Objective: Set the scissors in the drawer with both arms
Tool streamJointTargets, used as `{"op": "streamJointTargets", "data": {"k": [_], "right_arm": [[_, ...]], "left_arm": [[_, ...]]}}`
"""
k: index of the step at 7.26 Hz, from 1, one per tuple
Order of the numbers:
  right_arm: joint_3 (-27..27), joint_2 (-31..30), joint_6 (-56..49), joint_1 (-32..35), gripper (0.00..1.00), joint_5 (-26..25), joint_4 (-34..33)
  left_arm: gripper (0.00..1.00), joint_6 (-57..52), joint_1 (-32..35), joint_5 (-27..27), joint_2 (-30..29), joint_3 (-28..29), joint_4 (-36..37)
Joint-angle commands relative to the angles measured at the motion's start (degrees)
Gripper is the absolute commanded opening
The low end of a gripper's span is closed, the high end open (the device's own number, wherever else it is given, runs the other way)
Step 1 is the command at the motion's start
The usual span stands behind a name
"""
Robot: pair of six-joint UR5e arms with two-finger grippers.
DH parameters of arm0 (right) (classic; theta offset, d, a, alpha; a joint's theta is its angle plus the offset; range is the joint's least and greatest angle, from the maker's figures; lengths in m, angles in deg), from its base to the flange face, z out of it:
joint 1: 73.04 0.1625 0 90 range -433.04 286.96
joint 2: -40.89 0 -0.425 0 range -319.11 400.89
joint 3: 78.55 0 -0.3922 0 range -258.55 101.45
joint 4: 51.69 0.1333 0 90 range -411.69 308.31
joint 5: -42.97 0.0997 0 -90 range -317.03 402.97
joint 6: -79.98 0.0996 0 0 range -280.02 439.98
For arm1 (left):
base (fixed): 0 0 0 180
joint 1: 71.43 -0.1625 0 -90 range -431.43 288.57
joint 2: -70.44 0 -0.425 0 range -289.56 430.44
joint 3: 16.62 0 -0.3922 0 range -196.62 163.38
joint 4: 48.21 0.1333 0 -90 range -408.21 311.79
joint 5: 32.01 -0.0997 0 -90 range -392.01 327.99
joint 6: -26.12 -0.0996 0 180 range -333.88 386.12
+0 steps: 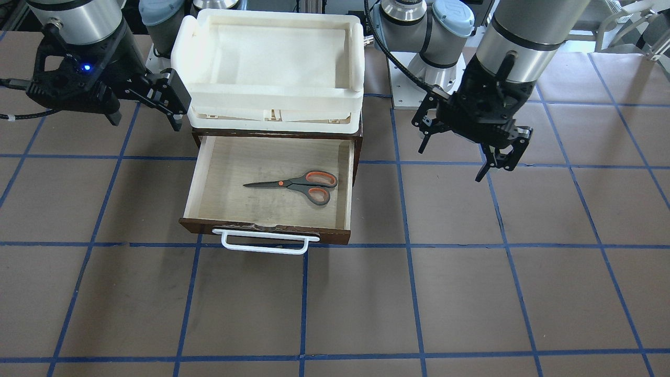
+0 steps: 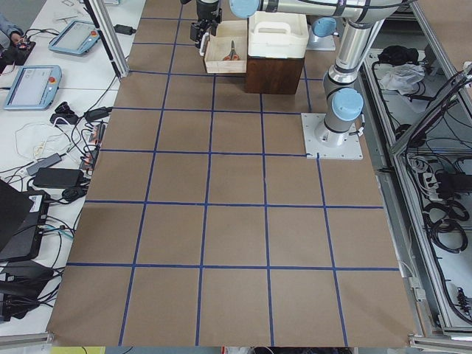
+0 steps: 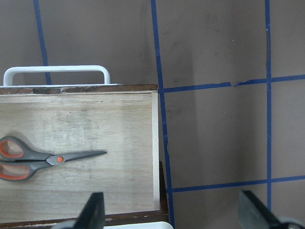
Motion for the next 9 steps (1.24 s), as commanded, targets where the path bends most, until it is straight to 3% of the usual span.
{"op": "streamJointTargets", "data": {"k": [1, 2, 4, 9], "right_arm": [[1.09, -0.80, -0.29, -0.03, 1.00, 0.01, -0.04], [2.23, -1.33, -0.38, -0.03, 1.00, -0.43, -0.05], [2.59, -1.60, -0.38, 0.06, 1.00, -0.16, -0.48], [2.76, -1.60, -0.47, 0.15, 1.00, -0.61, -0.66]], "left_arm": [[1.00, 17.45, -0.21, -0.56, 2.95, -2.99, -1.64], [1.00, 17.98, -0.20, -4.23, 4.88, -5.00, -4.10], [1.00, 25.14, 0.84, -4.00, 5.52, -6.68, -4.47], [1.00, 25.02, 1.55, -4.26, 5.16, -6.69, -0.78]]}}
